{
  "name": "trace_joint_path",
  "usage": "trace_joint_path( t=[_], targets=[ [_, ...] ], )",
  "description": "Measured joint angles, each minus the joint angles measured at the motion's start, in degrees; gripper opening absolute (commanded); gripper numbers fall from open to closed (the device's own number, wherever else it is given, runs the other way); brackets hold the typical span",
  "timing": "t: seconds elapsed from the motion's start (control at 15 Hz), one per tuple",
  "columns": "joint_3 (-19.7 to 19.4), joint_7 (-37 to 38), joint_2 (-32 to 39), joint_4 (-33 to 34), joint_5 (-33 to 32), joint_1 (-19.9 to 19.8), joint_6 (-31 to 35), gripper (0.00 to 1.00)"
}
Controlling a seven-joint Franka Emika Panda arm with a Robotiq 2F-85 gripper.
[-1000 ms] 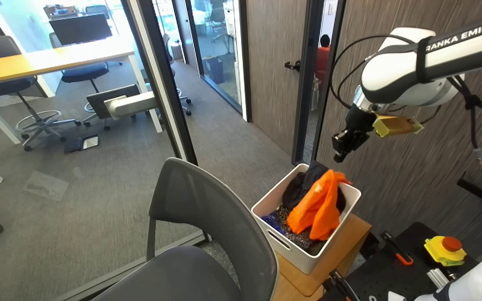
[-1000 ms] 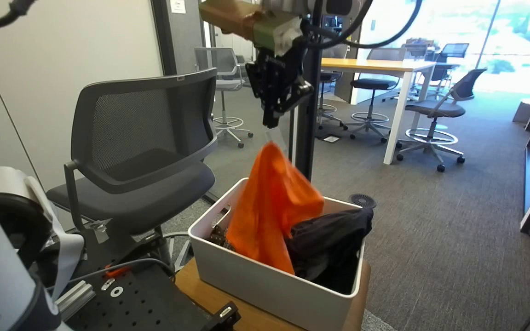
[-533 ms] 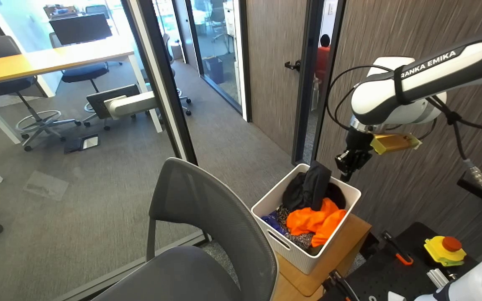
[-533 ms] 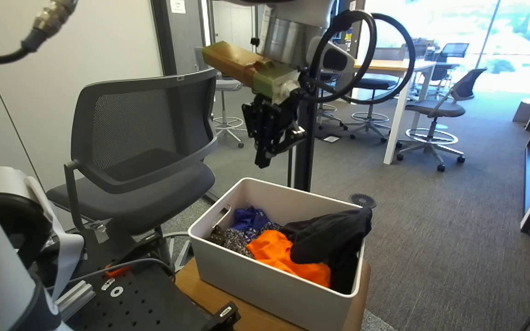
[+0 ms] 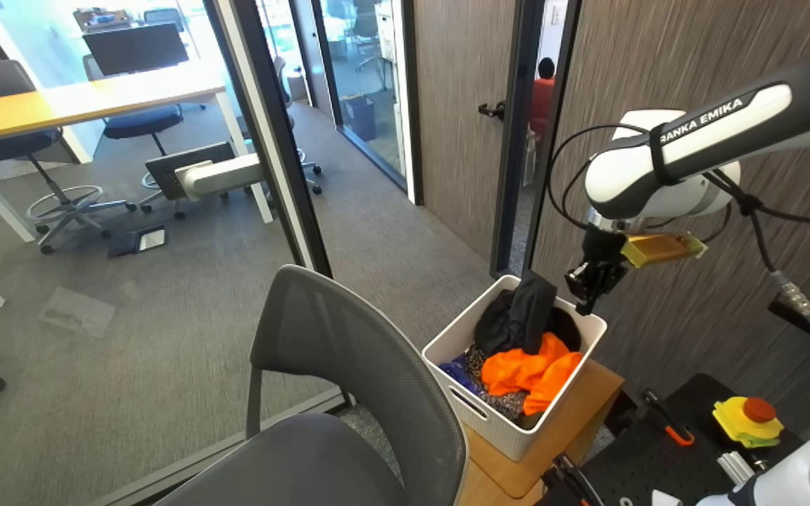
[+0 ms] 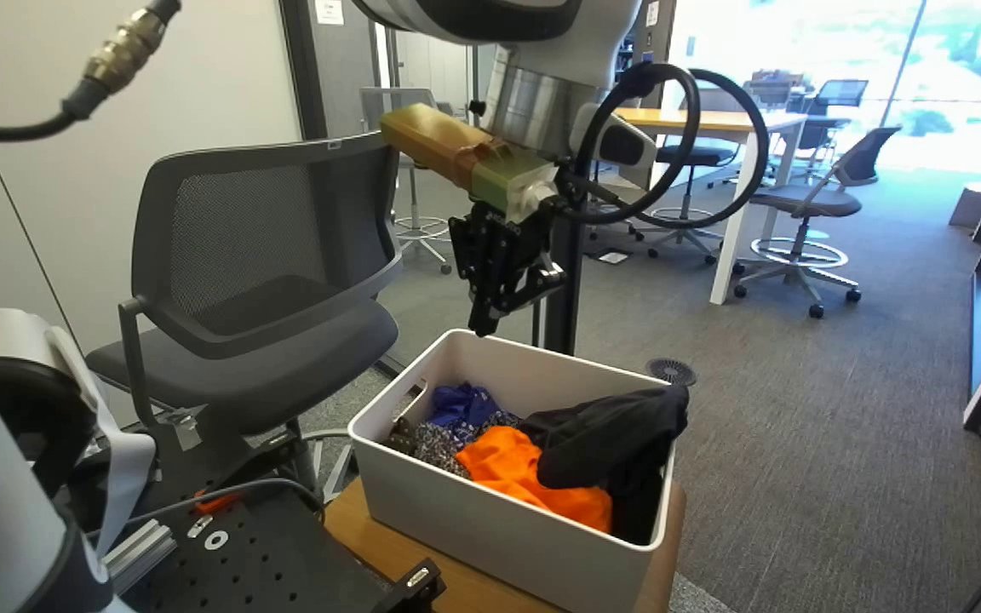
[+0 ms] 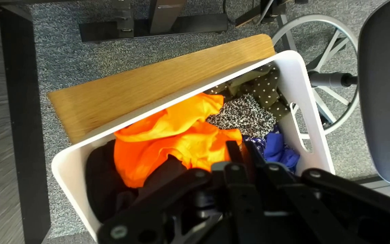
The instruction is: Remove the orange cloth from the backrest of the chair and place it inside the box
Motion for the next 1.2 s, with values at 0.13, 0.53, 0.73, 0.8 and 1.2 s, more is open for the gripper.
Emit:
trace_joint_path(
  t=[0.13, 0.53, 0.73, 0.8, 1.2],
  targets=[
    [0.00, 0.00, -0.39, 0.02, -0.62, -0.53, -0.12, 0.56],
    [-0.03, -0.53, -13.24, -0.05, -9.05, -4.13, -9.65, 1.00],
    [-0.10, -2.35, -23.06, -0.32, -12.98, -5.21, -14.52, 1.00],
    [-0.19, -3.07, -26.39, -0.39, -13.87, -5.31, -16.23, 1.00],
    [-0.16, -12.33, -47.09, -0.11, -15.26, -5.79, -33.18, 1.00]
  ],
)
